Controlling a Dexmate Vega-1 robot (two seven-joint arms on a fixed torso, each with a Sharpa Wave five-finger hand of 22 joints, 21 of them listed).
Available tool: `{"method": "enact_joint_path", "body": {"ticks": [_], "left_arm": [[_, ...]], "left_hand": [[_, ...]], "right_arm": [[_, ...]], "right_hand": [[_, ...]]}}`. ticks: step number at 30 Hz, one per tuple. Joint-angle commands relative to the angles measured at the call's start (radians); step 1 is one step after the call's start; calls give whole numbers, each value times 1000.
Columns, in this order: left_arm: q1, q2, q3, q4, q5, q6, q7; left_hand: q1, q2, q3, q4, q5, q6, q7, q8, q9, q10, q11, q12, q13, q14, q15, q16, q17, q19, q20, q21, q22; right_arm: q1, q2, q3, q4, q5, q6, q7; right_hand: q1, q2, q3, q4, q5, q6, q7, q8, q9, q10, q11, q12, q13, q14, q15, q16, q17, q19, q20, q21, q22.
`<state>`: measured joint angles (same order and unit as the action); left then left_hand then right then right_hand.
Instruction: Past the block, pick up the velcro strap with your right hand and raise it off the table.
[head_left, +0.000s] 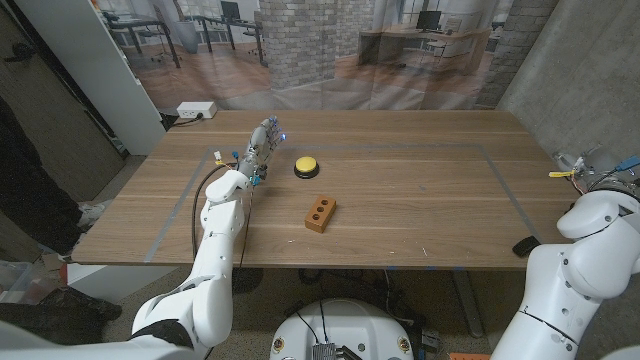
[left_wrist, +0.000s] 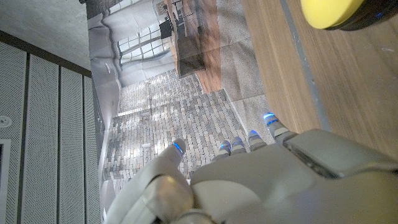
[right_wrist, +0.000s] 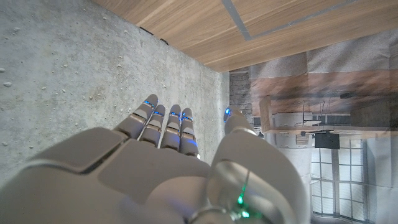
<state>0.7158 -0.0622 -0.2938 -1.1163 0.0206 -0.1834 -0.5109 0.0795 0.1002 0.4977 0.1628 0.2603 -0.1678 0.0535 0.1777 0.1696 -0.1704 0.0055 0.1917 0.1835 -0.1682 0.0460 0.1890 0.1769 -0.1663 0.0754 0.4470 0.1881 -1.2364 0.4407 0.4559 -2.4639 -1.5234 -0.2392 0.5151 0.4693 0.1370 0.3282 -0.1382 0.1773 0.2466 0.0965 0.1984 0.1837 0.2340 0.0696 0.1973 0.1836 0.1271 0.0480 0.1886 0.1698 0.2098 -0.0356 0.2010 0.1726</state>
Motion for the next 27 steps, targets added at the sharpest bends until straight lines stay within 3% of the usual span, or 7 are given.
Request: {"method": "enact_joint_path", "body": {"ticks": [1,27], "left_arm": [[1,4,-1,2,-4,4,-6],[-41,19,-22,71,-5,-31,-24]], "left_hand": [[-12,57,8,1,3,-73,1,3,3,-73,3,3,2,-117,2,5,3,-3,4,-7,3],[-14,57,10,1,3,-73,0,3,3,-72,3,3,2,-117,1,5,3,-3,3,-11,3]], "right_arm": [[6,12,-14,-9,-71,-32,55],[24,12,-68,6,-200,-110,155]], "right_hand": [[2,-7,1,-4,4,14,2,3,5,15,0,-1,3,15,-1,0,4,15,1,1,1],[0,-27,-12,-7,7,49,8,11,6,53,9,8,4,57,5,8,4,44,4,8,1]]}}
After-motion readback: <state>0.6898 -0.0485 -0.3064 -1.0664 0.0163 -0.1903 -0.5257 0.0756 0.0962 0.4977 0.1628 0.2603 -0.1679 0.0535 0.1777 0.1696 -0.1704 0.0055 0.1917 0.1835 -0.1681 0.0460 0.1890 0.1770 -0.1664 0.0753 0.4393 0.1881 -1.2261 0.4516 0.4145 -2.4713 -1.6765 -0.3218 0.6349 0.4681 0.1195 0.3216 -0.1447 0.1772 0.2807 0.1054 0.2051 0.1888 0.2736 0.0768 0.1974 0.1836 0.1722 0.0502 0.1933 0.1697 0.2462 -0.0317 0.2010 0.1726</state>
